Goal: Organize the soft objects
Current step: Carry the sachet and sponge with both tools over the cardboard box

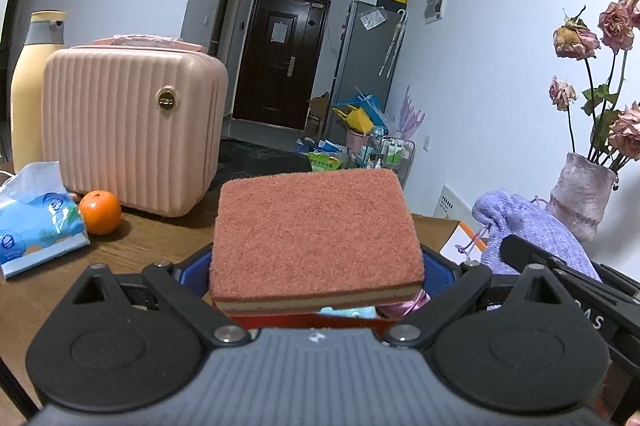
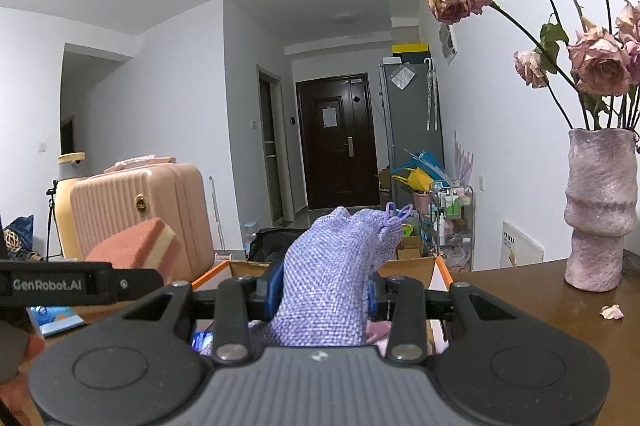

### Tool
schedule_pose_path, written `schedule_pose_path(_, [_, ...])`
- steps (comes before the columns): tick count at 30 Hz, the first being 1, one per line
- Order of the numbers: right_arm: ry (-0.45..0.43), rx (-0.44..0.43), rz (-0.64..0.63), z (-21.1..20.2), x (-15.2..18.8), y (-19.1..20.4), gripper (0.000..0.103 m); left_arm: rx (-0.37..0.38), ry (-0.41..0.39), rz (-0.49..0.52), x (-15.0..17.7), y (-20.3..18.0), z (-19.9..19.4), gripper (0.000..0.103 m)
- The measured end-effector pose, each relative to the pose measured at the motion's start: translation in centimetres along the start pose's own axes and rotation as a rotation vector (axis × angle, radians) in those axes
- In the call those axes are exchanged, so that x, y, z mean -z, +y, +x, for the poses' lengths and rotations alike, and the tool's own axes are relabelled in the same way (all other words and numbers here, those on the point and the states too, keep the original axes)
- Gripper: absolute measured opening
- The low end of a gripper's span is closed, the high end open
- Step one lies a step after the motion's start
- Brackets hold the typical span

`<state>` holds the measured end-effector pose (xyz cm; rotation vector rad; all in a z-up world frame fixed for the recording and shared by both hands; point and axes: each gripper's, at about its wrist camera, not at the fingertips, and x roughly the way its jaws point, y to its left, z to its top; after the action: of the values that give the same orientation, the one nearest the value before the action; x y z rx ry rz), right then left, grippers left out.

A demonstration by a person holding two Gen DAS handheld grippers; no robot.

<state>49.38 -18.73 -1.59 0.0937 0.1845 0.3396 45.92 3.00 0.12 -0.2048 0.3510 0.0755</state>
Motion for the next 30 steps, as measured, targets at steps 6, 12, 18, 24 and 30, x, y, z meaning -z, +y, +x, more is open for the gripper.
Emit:
schedule_pose_path(6, [0.002, -0.003, 0.013, 2.0, -0.6, -0.5, 0.037, 0.001, -0.015, 0.007, -0.6, -0.9, 1.4, 0.100])
schedule_pose_path(12, [0.019, -0.018, 0.023, 4.2, -1.1, -1.1, 0.038, -0.006, -0.025, 0.009, -1.1, -1.3, 2.8, 0.100])
schedule_pose_path(18, [0.061, -0.033, 0.008, 6.5, -1.4, -1.5, 0.038, -0.019, -0.022, -0.003, -1.7, -1.2, 4.5, 0.100])
schedule_pose_path(24, [0.101, -0.032, -0.002, 8.4, -1.7, -1.8, 0.037, -0.029, -0.013, -0.007, -2.3, -1.1, 6.2, 0.100])
schedule_pose_path(30, [0.153, -0.028, -0.024, 10.3, -2.0, -1.9, 0.038, -0.041, 0.004, 0.015, -2.5, -1.5, 7.9, 0.100])
